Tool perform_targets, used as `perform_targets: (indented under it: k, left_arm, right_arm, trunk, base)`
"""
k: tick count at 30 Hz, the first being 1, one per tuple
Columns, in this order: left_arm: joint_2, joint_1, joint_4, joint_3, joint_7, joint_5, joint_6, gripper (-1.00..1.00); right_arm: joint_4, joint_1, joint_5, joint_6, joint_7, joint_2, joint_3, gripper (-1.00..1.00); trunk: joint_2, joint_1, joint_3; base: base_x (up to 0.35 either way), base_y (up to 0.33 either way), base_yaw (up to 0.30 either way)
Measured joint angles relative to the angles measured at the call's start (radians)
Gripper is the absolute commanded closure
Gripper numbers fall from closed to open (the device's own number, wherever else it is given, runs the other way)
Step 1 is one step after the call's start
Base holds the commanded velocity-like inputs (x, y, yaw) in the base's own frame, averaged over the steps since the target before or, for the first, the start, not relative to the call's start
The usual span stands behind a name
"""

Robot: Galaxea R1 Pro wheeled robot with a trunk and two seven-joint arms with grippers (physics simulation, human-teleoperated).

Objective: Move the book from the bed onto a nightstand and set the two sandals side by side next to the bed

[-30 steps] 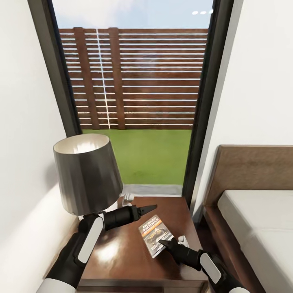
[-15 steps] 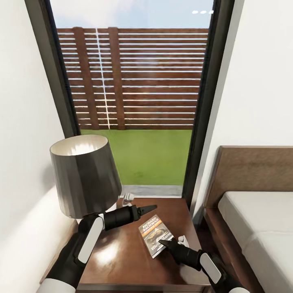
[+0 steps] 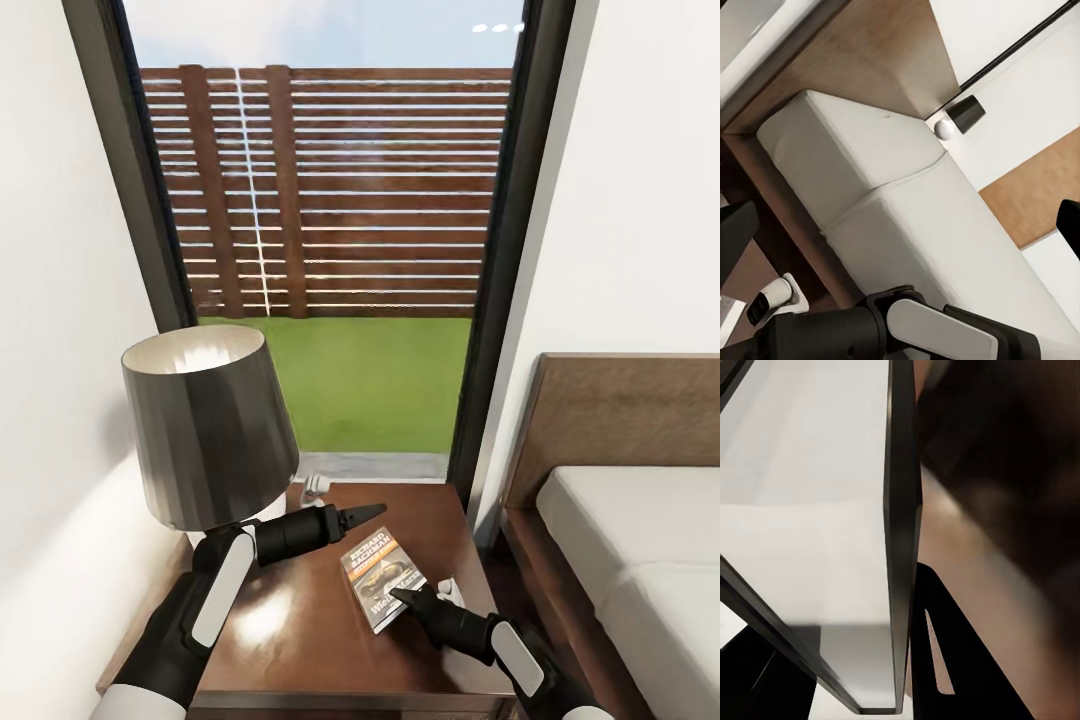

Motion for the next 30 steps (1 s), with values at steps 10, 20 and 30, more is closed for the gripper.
perform_targets:
  k: [10, 20, 30]
  left_arm:
    - [0.000, 0.000, 0.000, 0.000, 0.000, 0.001, 0.000, -1.00]
    - [0.000, 0.000, 0.000, 0.000, 0.000, 0.001, 0.000, -1.00]
    - [0.000, 0.000, 0.000, 0.000, 0.000, 0.001, 0.000, -1.00]
  right_arm:
    - [-0.001, 0.000, -0.015, 0.006, 0.000, 0.000, -0.001, 1.00]
    - [0.000, 0.000, 0.006, -0.002, 0.001, 0.000, 0.001, -1.00]
    - [0.000, 0.000, 0.007, -0.002, 0.001, 0.000, 0.001, -1.00]
  trunk:
    - [-0.014, 0.008, -0.006]
    - [-0.014, 0.008, -0.006]
    - [-0.014, 0.008, -0.006]
  base:
    - [0.000, 0.000, 0.000]
    - [0.000, 0.000, 0.000]
    - [0.000, 0.000, 0.000]
